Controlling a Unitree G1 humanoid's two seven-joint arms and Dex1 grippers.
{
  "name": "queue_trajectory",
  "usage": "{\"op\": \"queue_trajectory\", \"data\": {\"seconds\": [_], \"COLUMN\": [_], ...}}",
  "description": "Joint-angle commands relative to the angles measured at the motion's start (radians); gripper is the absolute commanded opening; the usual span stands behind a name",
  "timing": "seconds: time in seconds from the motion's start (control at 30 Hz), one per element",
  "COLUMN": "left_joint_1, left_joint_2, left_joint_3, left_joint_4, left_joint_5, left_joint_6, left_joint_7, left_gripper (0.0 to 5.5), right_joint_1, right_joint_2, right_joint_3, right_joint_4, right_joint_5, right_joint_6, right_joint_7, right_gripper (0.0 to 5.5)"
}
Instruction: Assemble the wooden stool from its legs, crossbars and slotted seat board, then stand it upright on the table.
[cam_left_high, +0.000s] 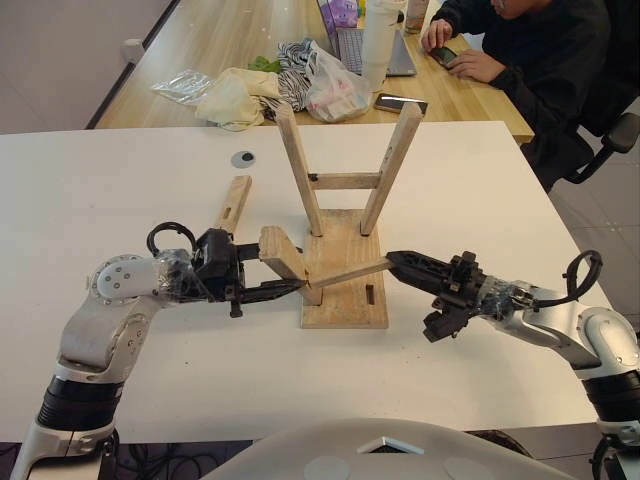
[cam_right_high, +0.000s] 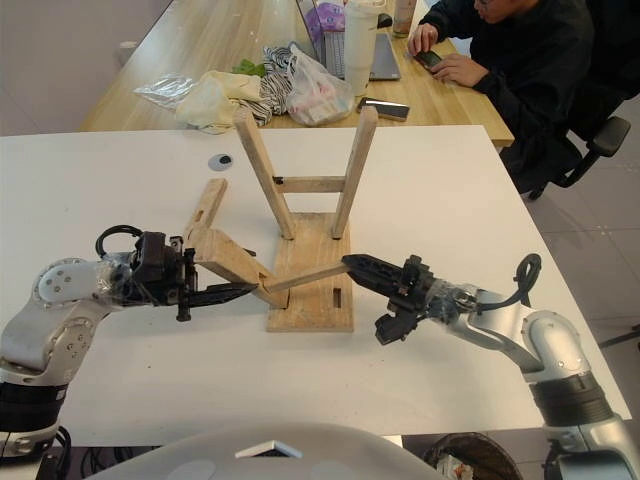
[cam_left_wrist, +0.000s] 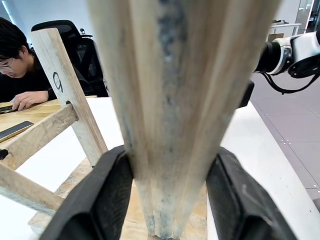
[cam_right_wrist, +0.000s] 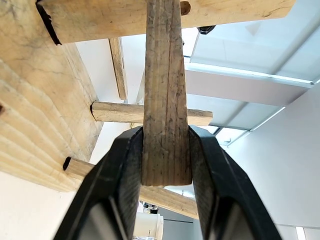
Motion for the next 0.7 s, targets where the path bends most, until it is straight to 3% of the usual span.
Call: {"op": "queue_trajectory", "data": {"seconds": [0.03, 0.7], "left_joint_1": [-0.027, -0.007], "left_joint_2": [-0.023, -0.061], "left_joint_3": [-0.021, -0.085], "left_joint_4": [-0.017, -0.053], "left_joint_5": [0.056, 0.095], "left_joint_6": [-0.021, -0.007], "left_joint_7": [0.047, 0.121], "left_gripper": [2.04, 2.03], "right_joint_1": [-0.029, -0.044], "right_joint_2": [-0.02, -0.036], "right_joint_3": [0.012, -0.003], "right_joint_4": [0.012, 0.038], "right_joint_5": [0.005, 0.053], "right_joint_6": [-0.004, 0.067], "right_joint_7": [0.006, -0.007], "right_gripper": [1.27, 1.26]}}
